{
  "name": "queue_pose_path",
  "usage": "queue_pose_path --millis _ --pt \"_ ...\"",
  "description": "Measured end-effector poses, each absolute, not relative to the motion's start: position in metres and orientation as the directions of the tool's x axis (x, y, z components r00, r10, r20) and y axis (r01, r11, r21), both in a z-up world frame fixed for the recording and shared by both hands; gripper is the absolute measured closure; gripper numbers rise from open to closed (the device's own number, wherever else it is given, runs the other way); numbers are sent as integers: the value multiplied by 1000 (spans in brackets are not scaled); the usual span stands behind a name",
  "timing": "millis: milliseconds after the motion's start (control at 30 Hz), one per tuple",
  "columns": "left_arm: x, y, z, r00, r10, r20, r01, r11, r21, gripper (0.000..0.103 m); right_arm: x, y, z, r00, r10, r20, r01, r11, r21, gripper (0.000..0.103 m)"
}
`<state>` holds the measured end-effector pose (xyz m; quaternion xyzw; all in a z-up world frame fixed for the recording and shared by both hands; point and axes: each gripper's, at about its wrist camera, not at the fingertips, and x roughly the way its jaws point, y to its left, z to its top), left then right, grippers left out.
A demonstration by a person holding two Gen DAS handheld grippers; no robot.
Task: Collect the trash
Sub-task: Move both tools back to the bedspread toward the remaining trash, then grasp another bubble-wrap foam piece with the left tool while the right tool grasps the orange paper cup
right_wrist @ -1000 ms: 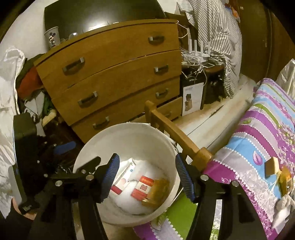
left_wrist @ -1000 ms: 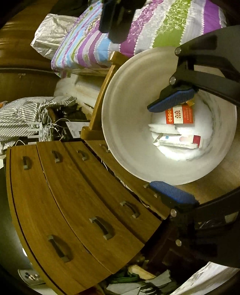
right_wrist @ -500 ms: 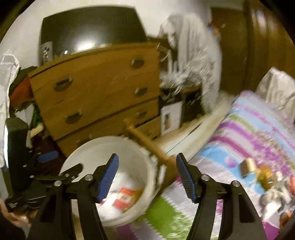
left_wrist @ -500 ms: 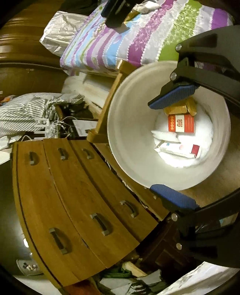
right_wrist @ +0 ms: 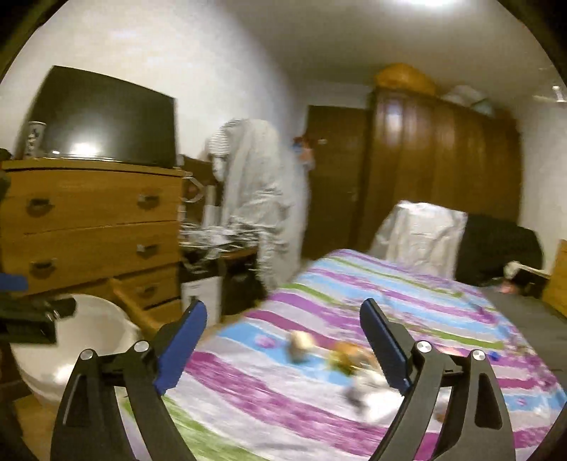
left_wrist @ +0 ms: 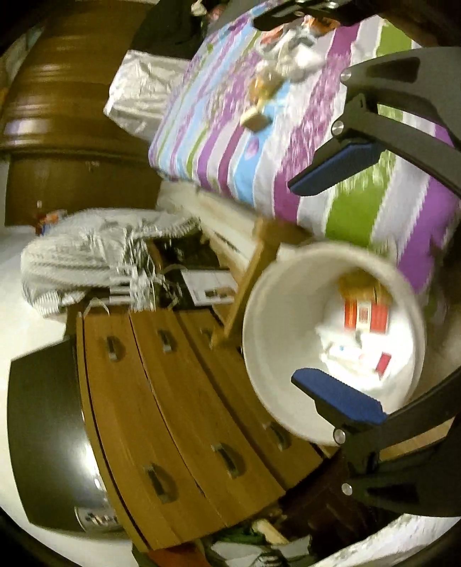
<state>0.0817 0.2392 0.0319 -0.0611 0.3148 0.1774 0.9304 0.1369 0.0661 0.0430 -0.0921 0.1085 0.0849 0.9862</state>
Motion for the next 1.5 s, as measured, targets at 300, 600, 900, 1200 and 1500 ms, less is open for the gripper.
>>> queue_pose_path --millis 300,600,900,1200,1500 --pt "114 147 -7 738 158 -656 -188 982 25 6 133 -86 -11 924 -71 -376 47 996 -72 10" --pt "137 54 -46 722 0 -692 96 990 100 6 147 -207 -65 834 -97 -544 158 985 67 10" --pt "170 5 -72 617 -236 -751 335 942 -21 20 198 -251 -92 722 90 -686 153 946 285 14" --pt "252 -39 -94 541 -328 -775 362 922 -138 23 254 -244 -107 668 193 -718 93 937 338 50" --pt "239 -33 -100 510 -354 -784 343 919 -192 66 247 -240 -105 707 272 -653 36 908 417 94"
